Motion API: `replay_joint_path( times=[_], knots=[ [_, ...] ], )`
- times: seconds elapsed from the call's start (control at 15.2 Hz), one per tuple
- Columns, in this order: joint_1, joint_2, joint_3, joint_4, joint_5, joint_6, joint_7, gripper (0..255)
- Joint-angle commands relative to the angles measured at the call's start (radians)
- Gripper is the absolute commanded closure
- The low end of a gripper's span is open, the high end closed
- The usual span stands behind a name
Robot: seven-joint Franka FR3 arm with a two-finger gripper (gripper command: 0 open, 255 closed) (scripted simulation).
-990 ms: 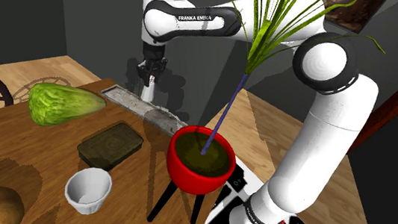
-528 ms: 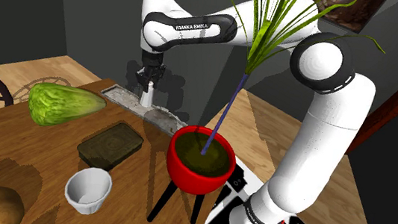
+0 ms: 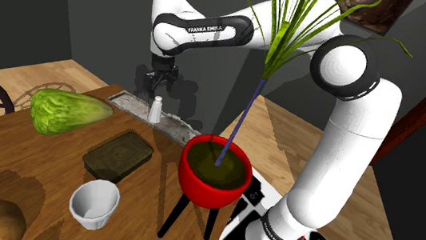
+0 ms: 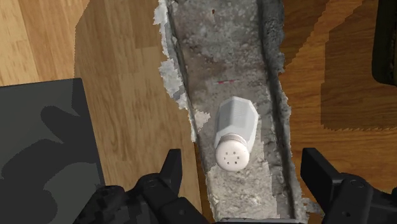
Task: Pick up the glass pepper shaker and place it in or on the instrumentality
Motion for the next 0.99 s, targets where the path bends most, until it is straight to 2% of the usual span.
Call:
replay_joint_path(
  times=[0.0,0.13,0.4,0.92],
  knots=[
    [0.000,0.000,0.000,0.000,0.000,0.000,0.000,0],
    [0.000,0.000,0.000,0.000,0.000,0.000,0.000,0],
    [0.007,-0.019,0.007,0.102,0.013,-0.120,-0.010,0],
    [0.007,-0.019,0.007,0.102,0.013,-0.120,-0.010,0]
  ],
)
